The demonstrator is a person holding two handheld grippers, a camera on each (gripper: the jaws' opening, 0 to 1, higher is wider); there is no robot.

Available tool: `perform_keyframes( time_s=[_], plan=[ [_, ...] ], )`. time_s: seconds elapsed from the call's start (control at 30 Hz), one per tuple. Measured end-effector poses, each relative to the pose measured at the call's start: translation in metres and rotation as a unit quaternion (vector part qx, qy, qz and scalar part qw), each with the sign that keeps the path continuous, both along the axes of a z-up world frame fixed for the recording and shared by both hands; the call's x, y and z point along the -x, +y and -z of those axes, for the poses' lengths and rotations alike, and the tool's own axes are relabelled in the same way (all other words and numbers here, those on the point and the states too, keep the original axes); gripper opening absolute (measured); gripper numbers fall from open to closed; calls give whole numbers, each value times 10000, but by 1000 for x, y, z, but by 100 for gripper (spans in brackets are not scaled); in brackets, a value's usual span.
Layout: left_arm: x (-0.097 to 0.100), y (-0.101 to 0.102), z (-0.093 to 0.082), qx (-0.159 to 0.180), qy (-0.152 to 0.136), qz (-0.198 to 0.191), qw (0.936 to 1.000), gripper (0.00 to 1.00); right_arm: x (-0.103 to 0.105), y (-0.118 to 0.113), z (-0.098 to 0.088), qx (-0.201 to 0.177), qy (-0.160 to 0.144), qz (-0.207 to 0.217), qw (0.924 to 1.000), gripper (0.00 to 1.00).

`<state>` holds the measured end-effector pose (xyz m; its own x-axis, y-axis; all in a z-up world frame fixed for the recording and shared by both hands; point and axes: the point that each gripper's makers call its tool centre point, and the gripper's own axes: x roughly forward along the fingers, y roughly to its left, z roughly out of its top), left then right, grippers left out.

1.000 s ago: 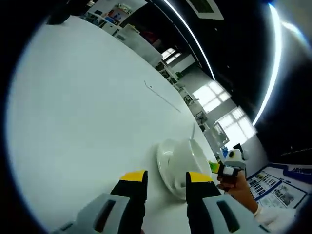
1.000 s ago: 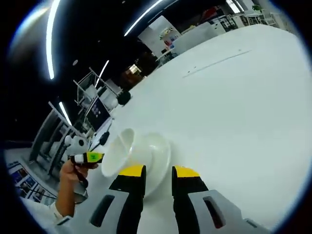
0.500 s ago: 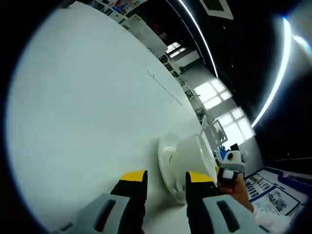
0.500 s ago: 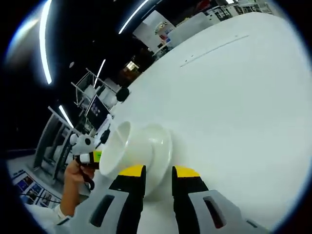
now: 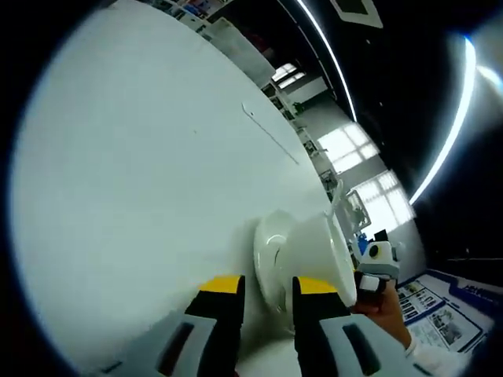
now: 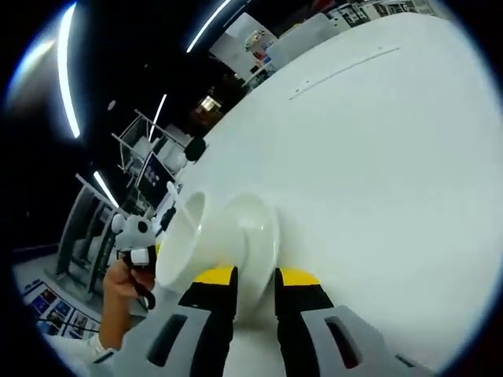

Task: Tidy tabletop coffee trays, cups and spoons，present forward

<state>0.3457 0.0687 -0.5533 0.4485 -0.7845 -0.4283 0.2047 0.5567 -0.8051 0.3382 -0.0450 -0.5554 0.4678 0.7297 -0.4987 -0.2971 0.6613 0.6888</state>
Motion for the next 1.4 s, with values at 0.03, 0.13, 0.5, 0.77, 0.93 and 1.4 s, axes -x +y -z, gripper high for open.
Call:
perform_keyframes(
  time_s=[0.03, 0.13, 0.5, 0.77, 0.93, 1.4],
  plan=[
    [0, -1, 1, 11, 23, -4, 10000, 24, 0, 1, 0, 3, 13, -2, 10000, 19],
    [0, -2, 3, 40, 95, -19, 9999, 20, 0, 1, 1, 38, 47, 27, 10000, 18],
    [-1, -6, 10, 124, 507, -185, 9985, 10, -1, -2, 7, 369, 400, 155, 9984, 9],
    [-1, -7, 10, 307, 990, -381, 9939, 8, 1, -4, 9, 136, 907, 446, 9948, 6],
    [-1, -8, 10, 44, 927, -326, 9951, 7, 2, -4, 10, -143, 1297, 633, 9894, 5],
    [-10, -3, 6, -75, 995, -293, 9946, 6, -6, 3, 3, -246, 1391, 553, 9884, 5]
  ],
)
